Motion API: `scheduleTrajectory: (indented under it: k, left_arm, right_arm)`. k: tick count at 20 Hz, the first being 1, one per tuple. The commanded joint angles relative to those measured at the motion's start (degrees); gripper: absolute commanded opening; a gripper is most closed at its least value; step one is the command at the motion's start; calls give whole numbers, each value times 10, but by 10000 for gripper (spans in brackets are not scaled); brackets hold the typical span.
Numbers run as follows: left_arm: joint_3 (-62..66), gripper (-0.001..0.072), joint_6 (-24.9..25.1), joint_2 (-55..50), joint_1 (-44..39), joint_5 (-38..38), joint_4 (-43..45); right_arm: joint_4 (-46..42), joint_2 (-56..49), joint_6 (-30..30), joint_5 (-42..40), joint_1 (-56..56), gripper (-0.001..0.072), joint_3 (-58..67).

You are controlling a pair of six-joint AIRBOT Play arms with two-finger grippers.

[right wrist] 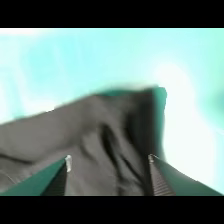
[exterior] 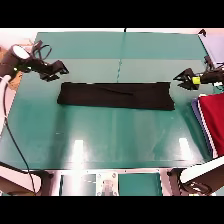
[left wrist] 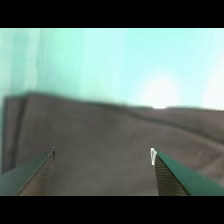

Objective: Fold the shirts.

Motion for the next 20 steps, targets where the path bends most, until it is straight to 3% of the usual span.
scheduleTrajectory:
  k: [1, 6, 7, 8, 9, 10, 11, 12, 14, 20]
  left_arm:
    - [39, 662, -11, -2, 27, -102, -3]
    - [39, 659, -14, -2, 26, -112, -30]
    - [39, 553, -13, -2, 26, -112, -44]
    - [39, 367, -7, -2, 25, -111, -61]
    - [39, 226, 6, -2, 25, -107, -83]
    - [39, 23, 22, -2, 23, -101, -103]
    - [39, 21, 24, -2, 15, -93, -104]
    - [38, 21, 29, -2, -1, -83, -98]
    - [30, 21, 46, -3, -52, -43, -79]
    - [-16, 21, 52, -31, -253, 207, -35]
  right_arm:
    - [-7, -37, -38, 71, -36, 603, 15]
    - [7, -121, -81, 132, -13, 604, 15]
    - [12, -132, -82, 134, 0, 603, 15]
    - [15, -139, -83, 133, 14, 603, 15]
    - [15, -143, -89, 129, 28, 603, 15]
    - [15, -144, -93, 121, 42, 599, 16]
    - [15, -144, -93, 115, 53, 484, 18]
    - [15, -144, -93, 115, 63, 184, 25]
    - [15, -142, -75, 126, 74, 22, 50]
    - [15, -59, -14, 222, 85, 21, 145]
